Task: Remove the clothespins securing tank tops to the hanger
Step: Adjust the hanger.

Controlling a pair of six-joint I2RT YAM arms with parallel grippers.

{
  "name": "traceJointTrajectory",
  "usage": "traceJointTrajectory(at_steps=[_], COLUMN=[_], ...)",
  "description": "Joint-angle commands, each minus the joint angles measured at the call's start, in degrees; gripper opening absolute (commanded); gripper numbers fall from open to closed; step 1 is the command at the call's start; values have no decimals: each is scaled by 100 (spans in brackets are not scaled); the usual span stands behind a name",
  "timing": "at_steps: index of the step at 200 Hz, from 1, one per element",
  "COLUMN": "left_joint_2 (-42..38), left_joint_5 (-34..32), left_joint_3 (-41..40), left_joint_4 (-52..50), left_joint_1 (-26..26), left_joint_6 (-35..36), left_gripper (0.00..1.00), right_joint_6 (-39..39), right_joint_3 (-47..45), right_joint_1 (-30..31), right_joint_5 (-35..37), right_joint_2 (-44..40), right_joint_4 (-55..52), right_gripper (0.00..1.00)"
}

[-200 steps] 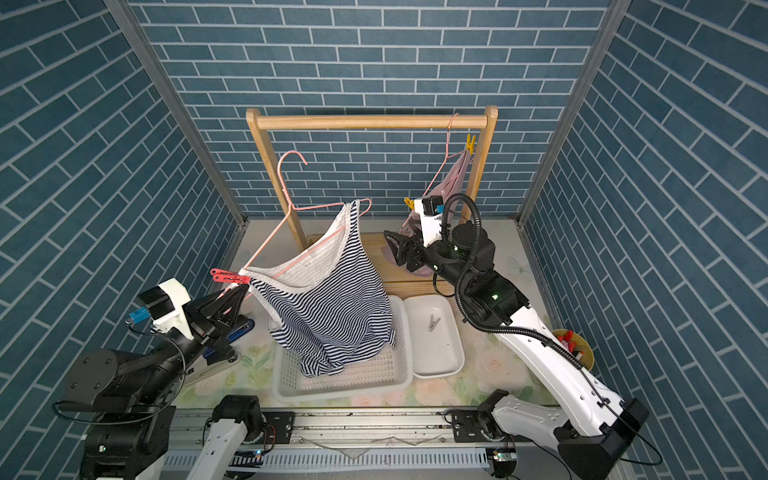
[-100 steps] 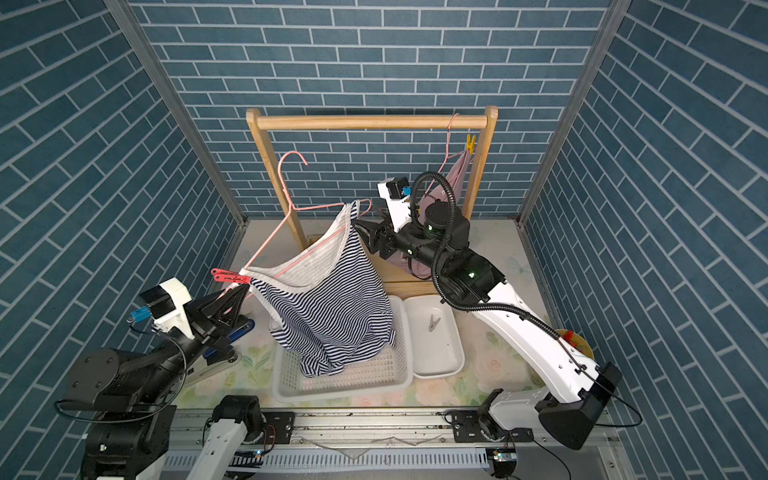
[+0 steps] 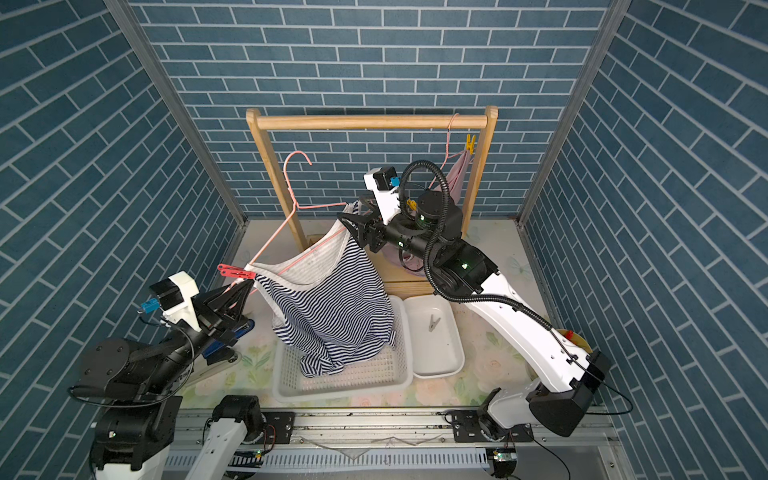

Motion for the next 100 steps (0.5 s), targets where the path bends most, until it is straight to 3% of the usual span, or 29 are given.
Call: traceJointTrajectory(at_steps=[1, 100], left_joint_2=[-25, -119], left_joint_5=[40, -151], left_joint_3=[-109, -276], left_joint_4=[624, 763], left_joint_1=[19, 19], left_joint_6=[-176, -47], left_gripper=[0, 0], right_joint_6=[-191, -379], right_joint_3=[373, 3324], right_joint_1=[65, 392], right_joint_5=[-204, -626], right_joint_2=[99, 1961], right_joint_4=[1, -1948], right_gripper=[69, 69])
